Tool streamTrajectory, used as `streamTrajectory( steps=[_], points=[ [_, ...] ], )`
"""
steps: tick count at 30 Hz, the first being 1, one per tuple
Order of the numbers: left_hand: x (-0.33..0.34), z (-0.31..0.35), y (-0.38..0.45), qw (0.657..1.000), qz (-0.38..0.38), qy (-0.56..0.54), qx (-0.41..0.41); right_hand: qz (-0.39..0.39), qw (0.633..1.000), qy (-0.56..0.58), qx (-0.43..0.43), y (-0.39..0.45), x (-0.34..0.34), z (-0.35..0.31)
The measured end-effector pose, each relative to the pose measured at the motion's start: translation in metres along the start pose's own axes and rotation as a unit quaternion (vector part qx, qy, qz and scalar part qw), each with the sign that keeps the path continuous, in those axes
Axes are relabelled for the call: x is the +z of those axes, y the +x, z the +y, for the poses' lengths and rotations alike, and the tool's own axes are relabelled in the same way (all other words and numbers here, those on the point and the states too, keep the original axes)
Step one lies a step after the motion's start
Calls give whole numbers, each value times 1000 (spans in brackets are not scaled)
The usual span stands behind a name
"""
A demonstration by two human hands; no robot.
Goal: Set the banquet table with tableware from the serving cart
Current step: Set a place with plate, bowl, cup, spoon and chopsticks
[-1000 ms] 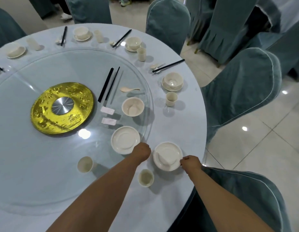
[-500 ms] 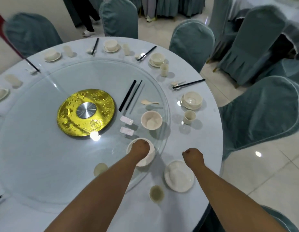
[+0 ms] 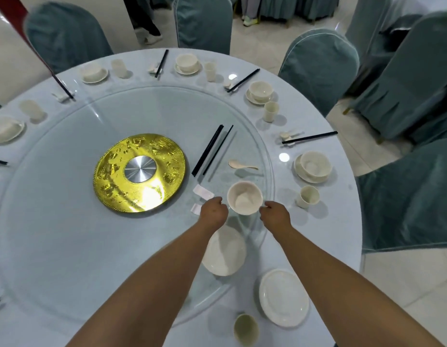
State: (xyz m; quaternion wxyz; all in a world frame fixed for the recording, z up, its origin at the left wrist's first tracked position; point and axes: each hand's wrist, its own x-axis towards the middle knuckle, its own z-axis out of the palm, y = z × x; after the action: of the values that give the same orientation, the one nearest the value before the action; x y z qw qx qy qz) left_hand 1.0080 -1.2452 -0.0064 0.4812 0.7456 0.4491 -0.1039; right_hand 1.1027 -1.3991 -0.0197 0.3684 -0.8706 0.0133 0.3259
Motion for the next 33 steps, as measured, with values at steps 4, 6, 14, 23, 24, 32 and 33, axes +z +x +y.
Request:
streamTrajectory(
  steps=[4, 6, 14, 23, 24, 32, 33],
  points=[
    [9, 8, 19, 1000, -13, -9, -6, -19, 999, 28, 18, 18, 9, -10],
    [13, 10, 27, 1000, -19, -15, 0, -8, 999, 25, 21, 23, 11, -11],
    [15, 9, 23, 999, -3, 15, 37, 12, 997, -71, -25, 14, 12, -13],
    [10, 22, 11, 997, 47, 34, 42, 48, 993, -96, -43, 2, 12, -24],
    [8, 23, 8, 997, 46, 29, 47, 44, 994, -89, -41, 1, 11, -25],
    [9, 29, 0, 997, 42, 44, 43, 38, 994, -97, -26, -4, 5, -25],
    [10, 30, -1, 997, 33, 51, 45, 39, 994, -101, -21, -3, 4, -25]
  ],
)
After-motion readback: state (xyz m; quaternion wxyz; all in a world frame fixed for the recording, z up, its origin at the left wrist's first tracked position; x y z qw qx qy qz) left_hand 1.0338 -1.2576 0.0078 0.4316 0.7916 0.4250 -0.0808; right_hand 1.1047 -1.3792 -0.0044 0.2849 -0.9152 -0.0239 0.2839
